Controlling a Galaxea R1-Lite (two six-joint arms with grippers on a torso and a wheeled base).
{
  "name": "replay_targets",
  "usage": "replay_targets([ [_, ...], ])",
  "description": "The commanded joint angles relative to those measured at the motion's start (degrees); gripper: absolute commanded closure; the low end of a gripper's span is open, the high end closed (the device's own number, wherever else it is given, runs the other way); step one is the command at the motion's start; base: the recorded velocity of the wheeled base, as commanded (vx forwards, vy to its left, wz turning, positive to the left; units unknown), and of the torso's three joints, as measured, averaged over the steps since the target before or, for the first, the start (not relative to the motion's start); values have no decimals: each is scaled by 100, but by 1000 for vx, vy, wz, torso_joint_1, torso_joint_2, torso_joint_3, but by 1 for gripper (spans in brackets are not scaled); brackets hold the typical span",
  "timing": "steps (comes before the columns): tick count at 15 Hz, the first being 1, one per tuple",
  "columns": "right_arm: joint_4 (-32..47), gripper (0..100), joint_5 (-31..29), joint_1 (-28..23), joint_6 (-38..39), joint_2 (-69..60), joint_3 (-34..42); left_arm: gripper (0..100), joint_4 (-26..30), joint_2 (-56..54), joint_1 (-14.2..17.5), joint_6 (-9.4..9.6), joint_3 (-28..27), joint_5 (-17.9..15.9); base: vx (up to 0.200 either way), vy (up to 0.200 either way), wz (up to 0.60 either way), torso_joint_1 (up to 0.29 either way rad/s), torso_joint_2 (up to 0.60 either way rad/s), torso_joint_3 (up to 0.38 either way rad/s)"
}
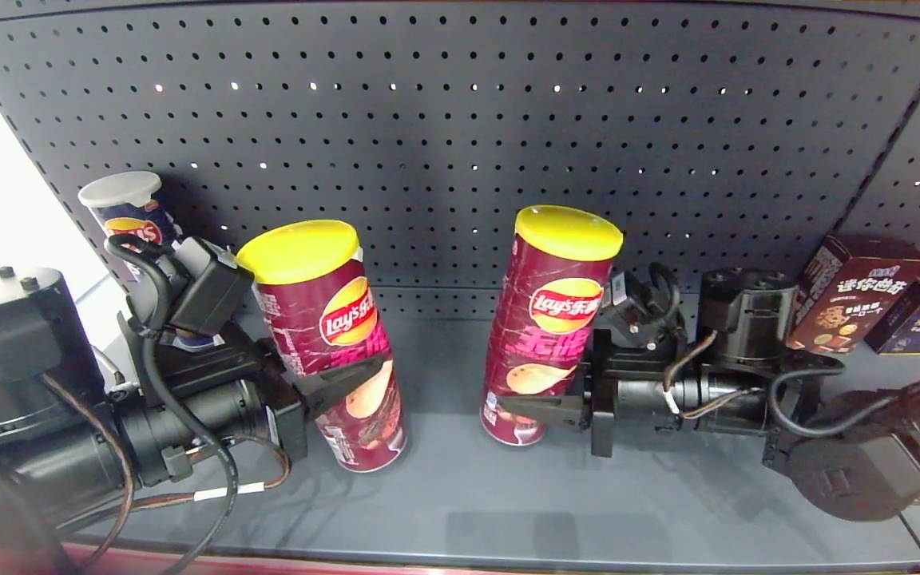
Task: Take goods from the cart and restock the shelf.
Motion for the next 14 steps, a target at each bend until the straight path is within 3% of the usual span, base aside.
replay_targets([
  [1,-257,100,-11,41,-10,-408,668,100,0,-3,-6,6,-31,5,0,0,0,0,0,0],
  [5,-582,100,-46,23,-327,-496,1301,100,17,6,-6,76,-13,32,0,0,0,0,0,0],
  [14,-240,100,-46,85,-881,-646,1354,100,17,14,38,76,92,75,0,0,0,0,0,0],
])
